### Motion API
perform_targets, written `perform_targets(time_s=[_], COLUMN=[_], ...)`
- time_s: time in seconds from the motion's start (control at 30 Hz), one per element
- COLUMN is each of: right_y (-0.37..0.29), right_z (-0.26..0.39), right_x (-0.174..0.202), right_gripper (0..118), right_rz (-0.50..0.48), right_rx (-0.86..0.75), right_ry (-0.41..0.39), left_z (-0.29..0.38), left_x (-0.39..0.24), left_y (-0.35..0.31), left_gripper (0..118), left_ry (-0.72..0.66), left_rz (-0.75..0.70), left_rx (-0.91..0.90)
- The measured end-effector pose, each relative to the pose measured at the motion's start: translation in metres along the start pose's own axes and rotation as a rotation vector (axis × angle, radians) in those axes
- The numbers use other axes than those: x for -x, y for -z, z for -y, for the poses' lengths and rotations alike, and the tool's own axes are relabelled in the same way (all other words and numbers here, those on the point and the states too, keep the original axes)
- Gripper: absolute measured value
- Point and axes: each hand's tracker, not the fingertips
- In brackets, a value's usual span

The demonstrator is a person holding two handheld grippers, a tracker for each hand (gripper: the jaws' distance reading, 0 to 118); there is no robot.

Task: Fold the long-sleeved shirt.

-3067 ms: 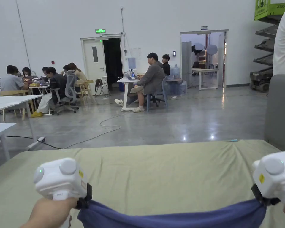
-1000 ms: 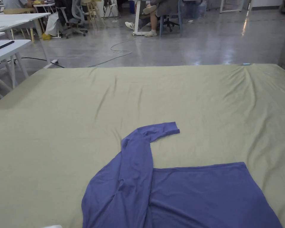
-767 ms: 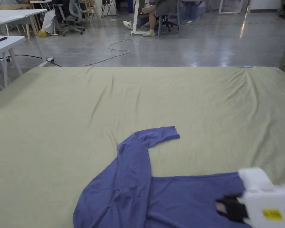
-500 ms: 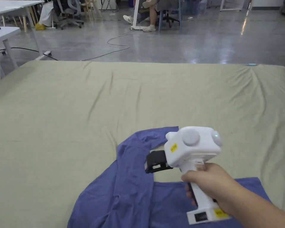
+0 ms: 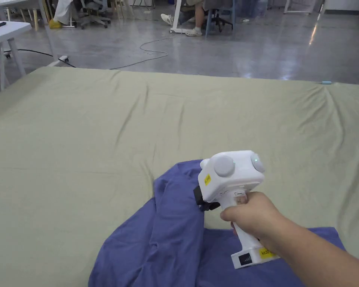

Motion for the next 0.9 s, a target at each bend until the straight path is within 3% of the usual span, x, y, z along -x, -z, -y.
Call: perform_targets(time_s=[0.23, 0.37, 0.47, 0.6, 0.67, 0.77, 0.9], right_y=[-0.133, -0.205, -0.227, -0.199, -0.169, -0.116, -0.050], right_z=[0.029, 0.090, 0.150, 0.229, 0.259, 0.284, 0.295], right_x=[0.024, 0.042, 0.048, 0.045, 0.045, 0.041, 0.031], right_gripper=[0, 0, 0, 0, 0, 0, 0], right_rz=[-0.095, -0.128, -0.143, -0.162, -0.067, -0.058, -0.024], right_rx=[-0.160, -0.211, -0.170, -0.002, 0.056, 0.194, 0.325], right_ry=[-0.110, -0.221, -0.225, -0.169, -0.205, -0.186, -0.100], left_z=[0.002, 0.006, 0.011, 0.019, 0.022, 0.027, 0.029], left_x=[-0.013, -0.017, -0.019, -0.021, -0.021, -0.024, -0.025], left_y=[-0.021, -0.035, -0.040, -0.043, -0.046, -0.049, -0.052], left_gripper=[0, 0, 0, 0, 0, 0, 0], left_ry=[0.009, 0.016, 0.015, 0.011, 0.008, 0.014, 0.012], left_rz=[0.008, 0.013, 0.017, 0.019, 0.021, 0.018, 0.018], left_rx=[-0.034, -0.061, -0.067, -0.062, -0.061, -0.059, -0.056])
